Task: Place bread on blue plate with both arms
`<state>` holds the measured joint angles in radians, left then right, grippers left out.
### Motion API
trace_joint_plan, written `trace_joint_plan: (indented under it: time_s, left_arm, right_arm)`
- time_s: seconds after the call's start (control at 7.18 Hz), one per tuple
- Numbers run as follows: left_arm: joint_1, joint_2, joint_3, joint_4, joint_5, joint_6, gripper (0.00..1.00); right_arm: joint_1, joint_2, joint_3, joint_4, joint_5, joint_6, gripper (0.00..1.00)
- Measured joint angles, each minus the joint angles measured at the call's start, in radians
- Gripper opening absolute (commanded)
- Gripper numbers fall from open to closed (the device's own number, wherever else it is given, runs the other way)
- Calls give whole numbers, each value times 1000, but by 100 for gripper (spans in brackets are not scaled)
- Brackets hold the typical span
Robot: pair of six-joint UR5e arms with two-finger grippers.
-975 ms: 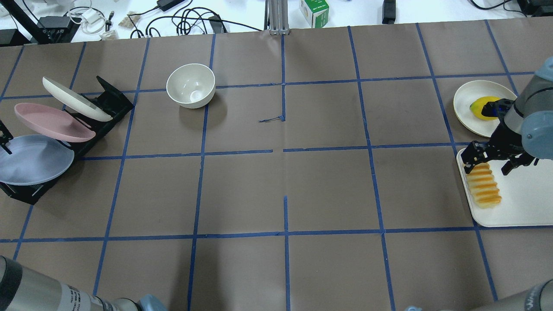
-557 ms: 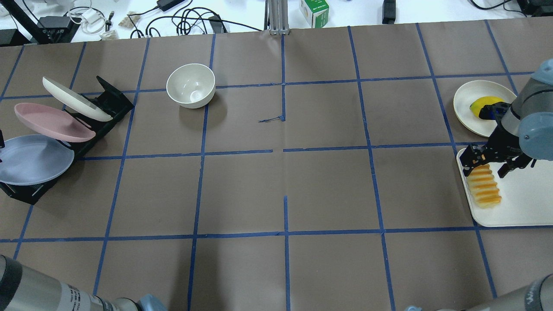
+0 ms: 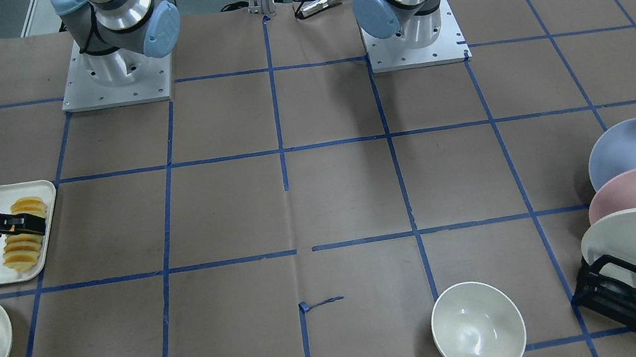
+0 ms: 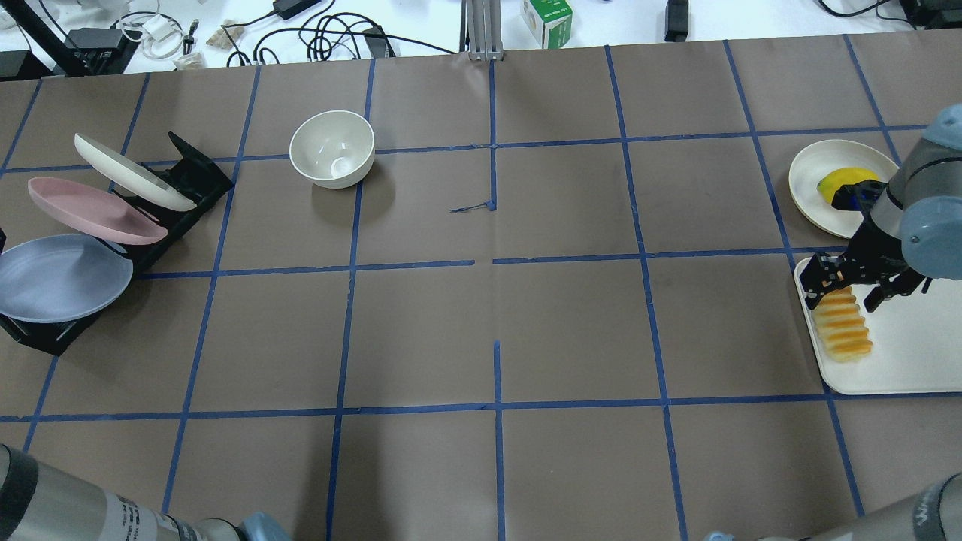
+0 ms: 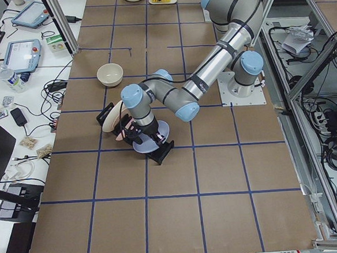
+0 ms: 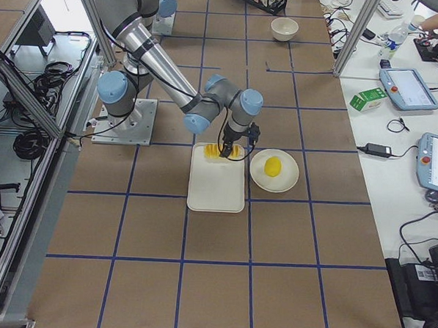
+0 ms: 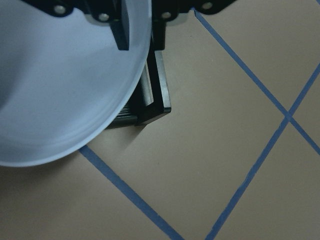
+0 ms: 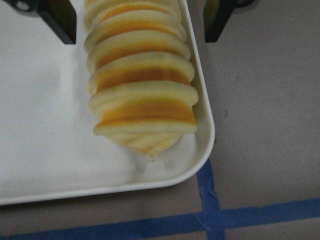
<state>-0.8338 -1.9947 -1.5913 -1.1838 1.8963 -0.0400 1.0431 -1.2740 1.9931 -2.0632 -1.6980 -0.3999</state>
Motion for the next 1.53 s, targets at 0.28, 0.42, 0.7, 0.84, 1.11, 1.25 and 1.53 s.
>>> trace_joint_plan:
  time_s: [0.28,0.42,0.7,0.84,1.11,1.25,1.53]
  left_arm:
    - [2,5,1,-6,0,-1,0]
    - [3,8,2,-7,0,-1,0]
    - [6,24,14,-33,5,-1,0]
    - [13,33,32,-77,9,0,0]
    - [24,60,79,-180,16,3,0]
    - [26,80,107,-264,23,7,0]
    - [27,132,162,-551,30,24,0]
  right_arm:
    - [-14,9,-4,1,3,4,5]
    - [-17,7,-10,4,3,4,0]
    - [-18,0,-21,13,3,1,0]
    - [-18,-7,-24,17,3,1,0]
    - [-15,-54,-57,78,7,5,0]
    - [-8,-77,-104,151,12,8,0]
    - [35,-96,-238,319,19,16,0]
